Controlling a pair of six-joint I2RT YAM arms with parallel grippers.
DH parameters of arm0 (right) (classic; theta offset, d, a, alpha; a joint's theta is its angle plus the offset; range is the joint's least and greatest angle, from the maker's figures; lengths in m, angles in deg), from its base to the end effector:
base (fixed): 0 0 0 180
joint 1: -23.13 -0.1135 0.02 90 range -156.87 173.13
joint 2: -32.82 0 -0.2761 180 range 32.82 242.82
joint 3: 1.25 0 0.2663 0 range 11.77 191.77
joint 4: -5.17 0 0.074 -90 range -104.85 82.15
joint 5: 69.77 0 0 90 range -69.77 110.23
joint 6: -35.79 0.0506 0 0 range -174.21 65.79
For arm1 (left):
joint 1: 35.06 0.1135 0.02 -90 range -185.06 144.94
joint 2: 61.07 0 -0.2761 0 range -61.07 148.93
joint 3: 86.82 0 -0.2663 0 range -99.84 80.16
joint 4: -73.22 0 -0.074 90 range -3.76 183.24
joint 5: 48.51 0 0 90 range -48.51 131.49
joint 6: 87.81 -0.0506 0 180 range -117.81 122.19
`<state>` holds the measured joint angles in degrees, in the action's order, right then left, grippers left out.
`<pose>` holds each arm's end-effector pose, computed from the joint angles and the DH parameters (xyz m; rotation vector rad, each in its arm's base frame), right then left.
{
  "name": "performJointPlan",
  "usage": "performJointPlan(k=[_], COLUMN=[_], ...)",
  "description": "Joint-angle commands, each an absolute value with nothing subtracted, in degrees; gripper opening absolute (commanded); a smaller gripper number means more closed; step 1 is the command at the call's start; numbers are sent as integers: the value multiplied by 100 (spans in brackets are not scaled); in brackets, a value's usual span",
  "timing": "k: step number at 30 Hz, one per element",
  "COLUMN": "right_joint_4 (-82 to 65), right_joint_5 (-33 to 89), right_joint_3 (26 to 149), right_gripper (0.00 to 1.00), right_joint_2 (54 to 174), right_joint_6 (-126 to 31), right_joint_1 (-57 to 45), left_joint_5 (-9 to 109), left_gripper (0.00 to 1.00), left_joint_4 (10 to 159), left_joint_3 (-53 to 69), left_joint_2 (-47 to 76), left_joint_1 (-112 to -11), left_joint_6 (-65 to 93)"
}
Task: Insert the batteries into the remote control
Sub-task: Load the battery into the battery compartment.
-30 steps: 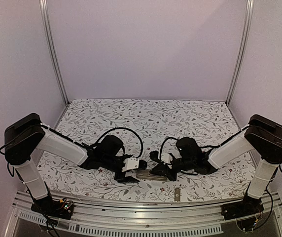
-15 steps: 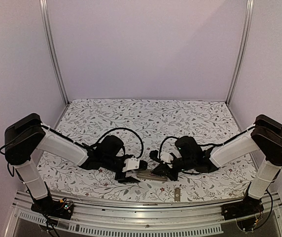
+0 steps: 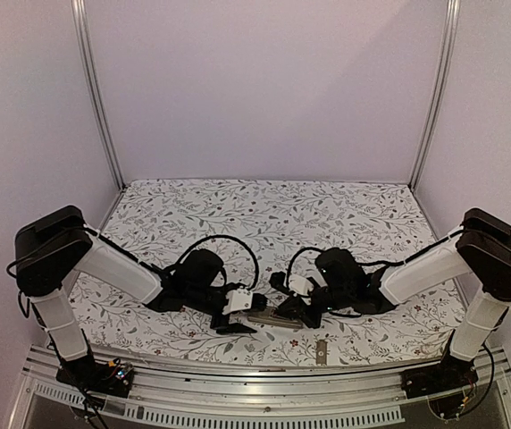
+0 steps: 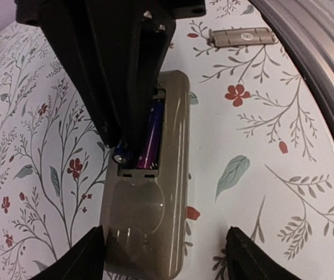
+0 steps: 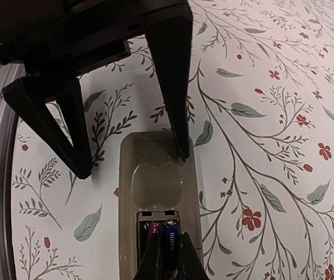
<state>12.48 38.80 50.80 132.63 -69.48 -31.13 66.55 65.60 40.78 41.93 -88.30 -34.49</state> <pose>0.1849 0.2845 0.1093 -1.4738 1.8148 0.7183 0.1856 -0.2843 0.0950 1.7913 1.4775 -0.6531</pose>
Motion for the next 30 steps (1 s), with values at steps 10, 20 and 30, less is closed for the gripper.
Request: performJointPlan(k=[10,20,30], right_joint_4=[441,531,701], right_joint_5=[3825,3932,3961], right_joint_3=[4679,4631,4500], right_gripper=[0,0,3], right_joint_2=[13177,13133,13094], right_joint_6=[-6444,-6748,-6923], right_joint_1=[-3295,-3295,-3295], left_joint_5=[7317,7155,6688], left_gripper=[66,69,70], left_joint_4=[6120,5487,5199], left_joint_3=[4215,4106,4032], left_joint_2=[3767,4270,4641], left_joint_1=[-8811,-9167,-9470], left_joint_6=[-2948,-3739,-4325])
